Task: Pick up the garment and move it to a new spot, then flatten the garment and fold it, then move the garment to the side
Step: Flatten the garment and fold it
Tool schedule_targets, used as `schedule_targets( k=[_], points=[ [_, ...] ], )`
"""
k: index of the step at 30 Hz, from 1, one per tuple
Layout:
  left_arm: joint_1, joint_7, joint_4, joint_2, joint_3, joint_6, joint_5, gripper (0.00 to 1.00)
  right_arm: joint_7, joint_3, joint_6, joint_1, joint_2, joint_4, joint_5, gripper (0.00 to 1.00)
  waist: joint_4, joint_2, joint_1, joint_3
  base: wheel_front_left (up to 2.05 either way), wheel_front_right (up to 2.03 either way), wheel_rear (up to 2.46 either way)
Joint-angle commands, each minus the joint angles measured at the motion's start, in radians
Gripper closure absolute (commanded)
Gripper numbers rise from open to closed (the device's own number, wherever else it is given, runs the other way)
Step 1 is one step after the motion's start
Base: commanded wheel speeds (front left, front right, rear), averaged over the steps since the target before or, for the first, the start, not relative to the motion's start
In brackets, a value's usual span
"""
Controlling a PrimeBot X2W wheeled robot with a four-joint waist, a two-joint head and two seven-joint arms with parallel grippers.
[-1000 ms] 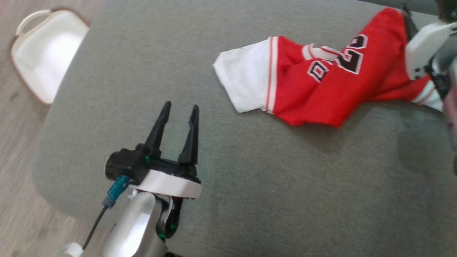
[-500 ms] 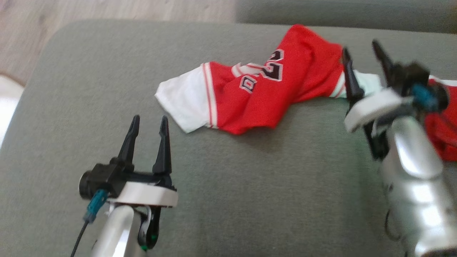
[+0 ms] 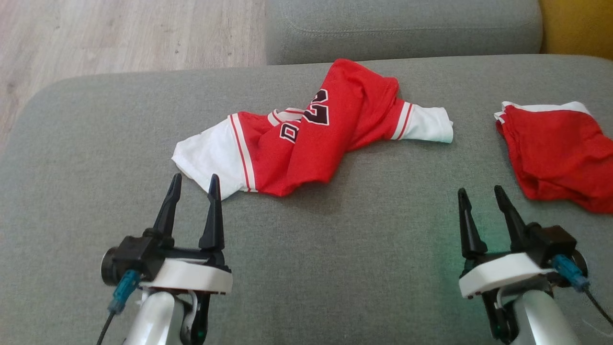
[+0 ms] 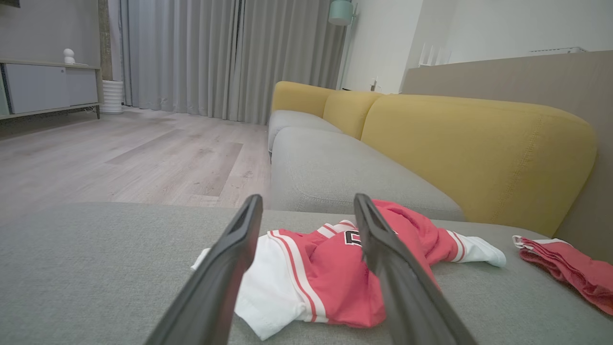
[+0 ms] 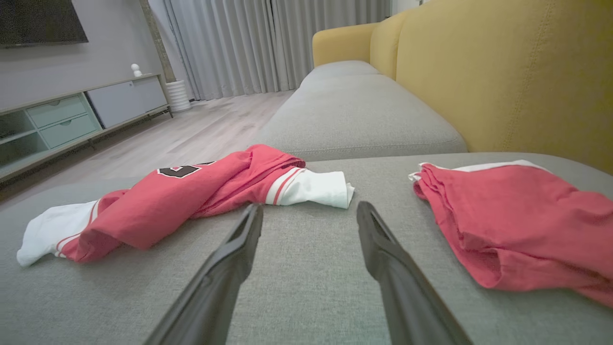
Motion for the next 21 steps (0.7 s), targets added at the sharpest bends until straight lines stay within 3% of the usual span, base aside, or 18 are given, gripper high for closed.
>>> schedule_targets(
  k=[1, 12, 21],
  points=[
    [-0.023, -0.008, -0.034, 0.009, 0.037, -0.002, 0.011, 0.00, -0.005, 0.031, -0.001, -0.049, 0.006, -0.044, 0.002, 0.00, 0.001, -0.0001, 0.0002, 0.001, 0.00, 0.00, 0.00],
    [-0.034, -0.008, -0.030, 0.008, 0.023, -0.010, 0.012, 0.00, 0.050, 0.113, -0.001, -0.048, 0.006, -0.091, -0.030, 0.00, 0.038, -0.0001, 0.0002, 0.020, 0.00, 0.00, 0.00],
    [-0.063, -0.008, -0.025, 0.008, 0.001, -0.011, 0.000, 0.00, 0.163, 0.263, -0.001, -0.121, 0.006, 0.023, -0.039, 0.00, 0.115, -0.0001, 0.0002, 0.067, 0.00, 0.00, 0.00]
  ],
)
